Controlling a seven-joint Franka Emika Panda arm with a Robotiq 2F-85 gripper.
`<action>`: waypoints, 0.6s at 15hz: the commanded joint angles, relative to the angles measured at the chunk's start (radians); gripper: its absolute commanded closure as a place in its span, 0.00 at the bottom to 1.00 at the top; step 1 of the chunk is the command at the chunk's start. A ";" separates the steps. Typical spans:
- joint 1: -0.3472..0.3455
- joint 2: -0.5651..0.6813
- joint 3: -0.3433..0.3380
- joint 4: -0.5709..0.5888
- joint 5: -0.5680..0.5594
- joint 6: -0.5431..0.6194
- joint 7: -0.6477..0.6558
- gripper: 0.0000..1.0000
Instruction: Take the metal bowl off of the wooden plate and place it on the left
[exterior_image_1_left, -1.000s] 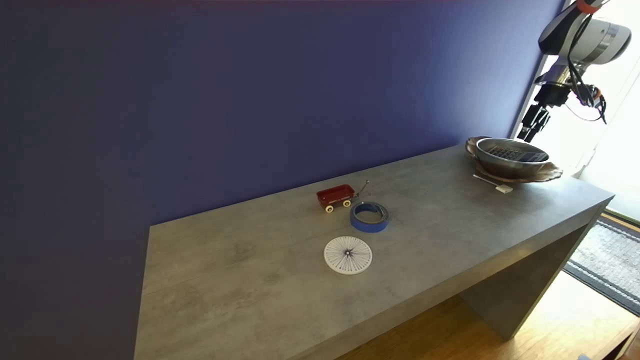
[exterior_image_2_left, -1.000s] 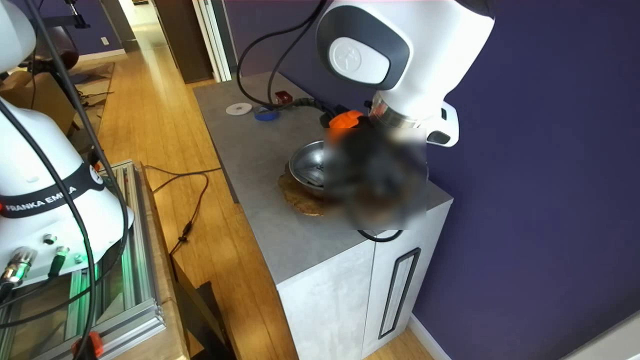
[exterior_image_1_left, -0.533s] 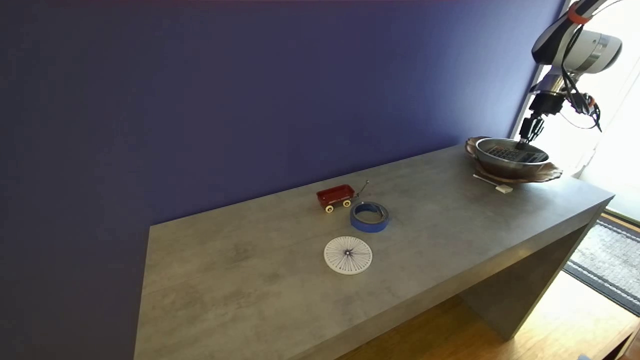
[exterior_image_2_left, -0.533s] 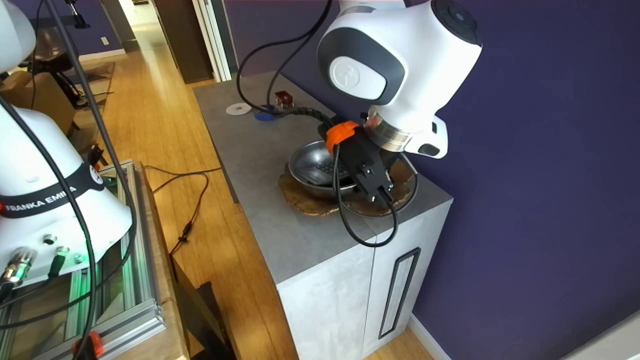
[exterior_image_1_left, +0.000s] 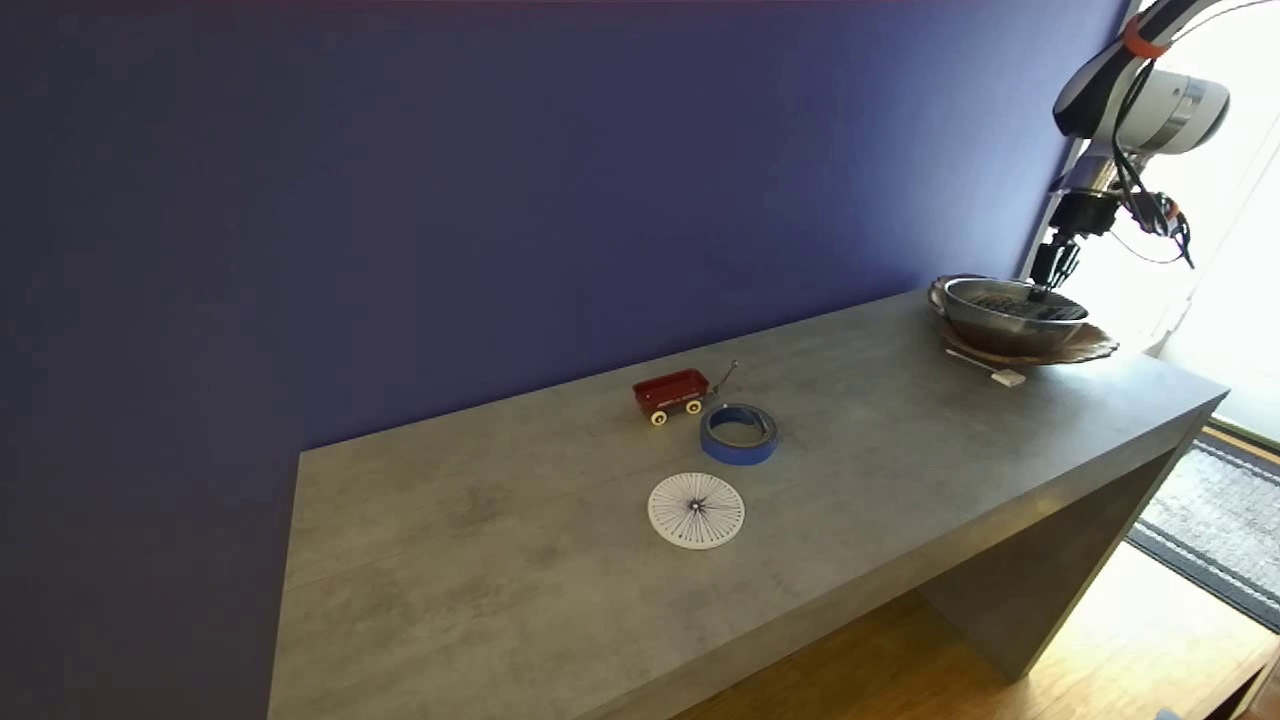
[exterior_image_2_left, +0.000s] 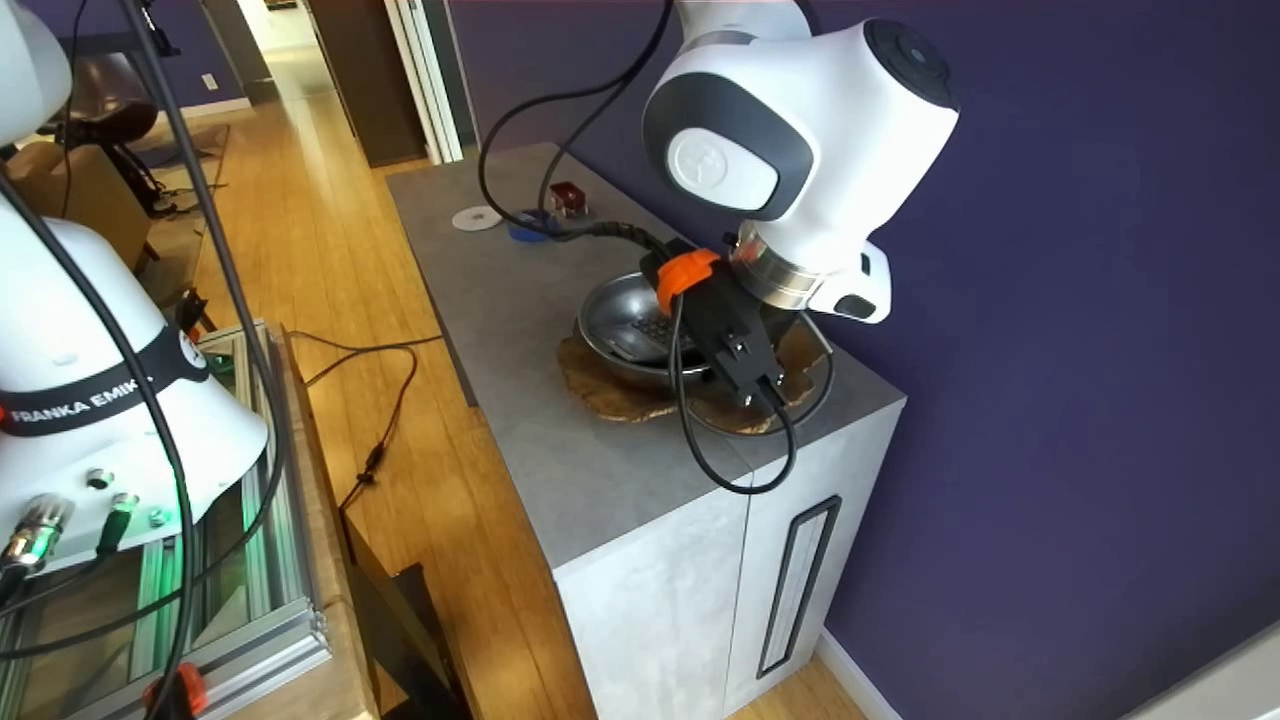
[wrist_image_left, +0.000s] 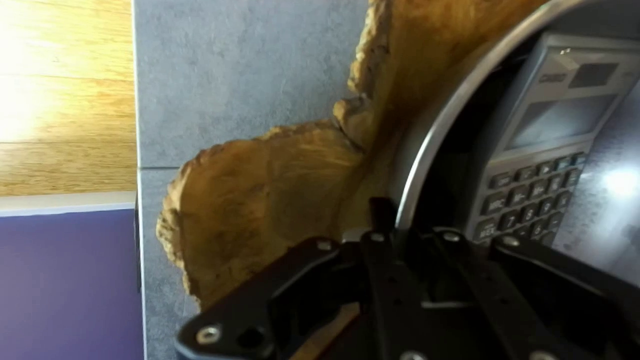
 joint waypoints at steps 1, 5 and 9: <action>0.003 0.022 0.013 0.018 -0.033 -0.002 0.042 0.95; -0.007 -0.014 -0.002 0.022 -0.072 -0.094 0.061 0.98; -0.029 -0.109 -0.028 -0.015 -0.087 -0.220 0.098 0.98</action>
